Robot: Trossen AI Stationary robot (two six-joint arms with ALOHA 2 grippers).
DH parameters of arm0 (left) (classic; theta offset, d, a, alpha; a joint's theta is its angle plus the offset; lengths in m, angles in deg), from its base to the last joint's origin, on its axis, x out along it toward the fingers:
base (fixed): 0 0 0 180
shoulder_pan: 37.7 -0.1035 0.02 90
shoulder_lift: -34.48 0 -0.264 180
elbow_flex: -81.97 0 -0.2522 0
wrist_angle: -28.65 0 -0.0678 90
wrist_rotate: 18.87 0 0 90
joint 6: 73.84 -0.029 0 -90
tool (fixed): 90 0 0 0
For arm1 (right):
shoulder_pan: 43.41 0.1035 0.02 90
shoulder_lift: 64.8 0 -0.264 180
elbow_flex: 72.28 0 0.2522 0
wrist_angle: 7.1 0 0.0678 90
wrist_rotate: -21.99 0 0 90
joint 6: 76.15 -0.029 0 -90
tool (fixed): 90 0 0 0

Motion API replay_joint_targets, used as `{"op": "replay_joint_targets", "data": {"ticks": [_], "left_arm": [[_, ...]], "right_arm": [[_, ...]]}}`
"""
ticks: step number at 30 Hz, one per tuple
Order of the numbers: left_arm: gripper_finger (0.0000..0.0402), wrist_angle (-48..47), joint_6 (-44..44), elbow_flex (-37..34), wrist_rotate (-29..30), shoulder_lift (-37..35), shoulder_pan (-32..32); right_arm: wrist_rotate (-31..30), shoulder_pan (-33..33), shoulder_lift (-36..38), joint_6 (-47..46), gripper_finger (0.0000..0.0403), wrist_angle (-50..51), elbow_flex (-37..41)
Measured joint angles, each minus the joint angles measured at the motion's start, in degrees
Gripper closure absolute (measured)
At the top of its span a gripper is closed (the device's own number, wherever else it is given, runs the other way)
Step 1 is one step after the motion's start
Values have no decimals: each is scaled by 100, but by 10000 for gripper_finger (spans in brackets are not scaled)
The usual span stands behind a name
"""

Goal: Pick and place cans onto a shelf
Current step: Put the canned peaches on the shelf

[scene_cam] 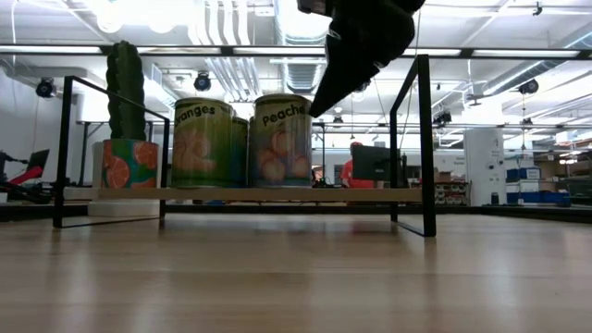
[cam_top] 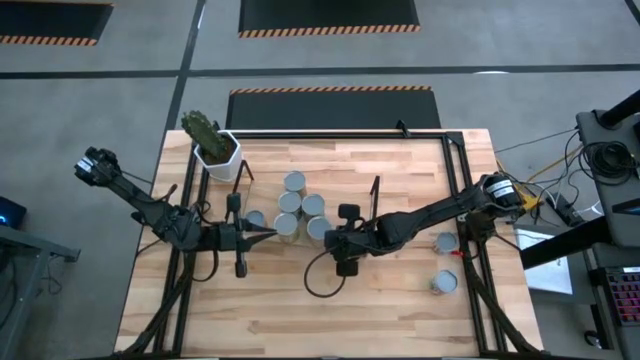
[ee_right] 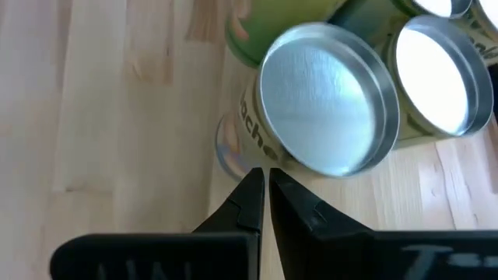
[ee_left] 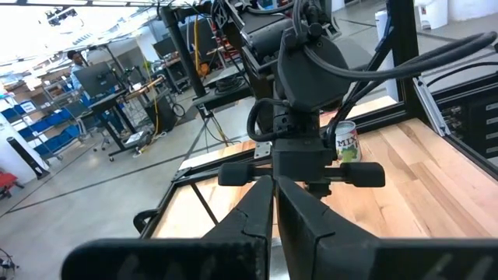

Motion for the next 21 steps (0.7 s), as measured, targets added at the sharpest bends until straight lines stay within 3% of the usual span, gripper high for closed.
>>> {"op": "replay_joint_targets", "data": {"ticks": [7, 13, 21], "left_arm": [[401, 0, 0, 0, -1, 0, 0], [401, 0, 0, 2, -1, 0, 0], [402, 0, -2, 2, -2, 0, 0]], "right_arm": [[-17, -12, 2, -149, 390, 432, -79], [-259, -136, 2, -114, 390, 429, -86], [-135, -197, 2, 80, 390, 56, -86]]}}
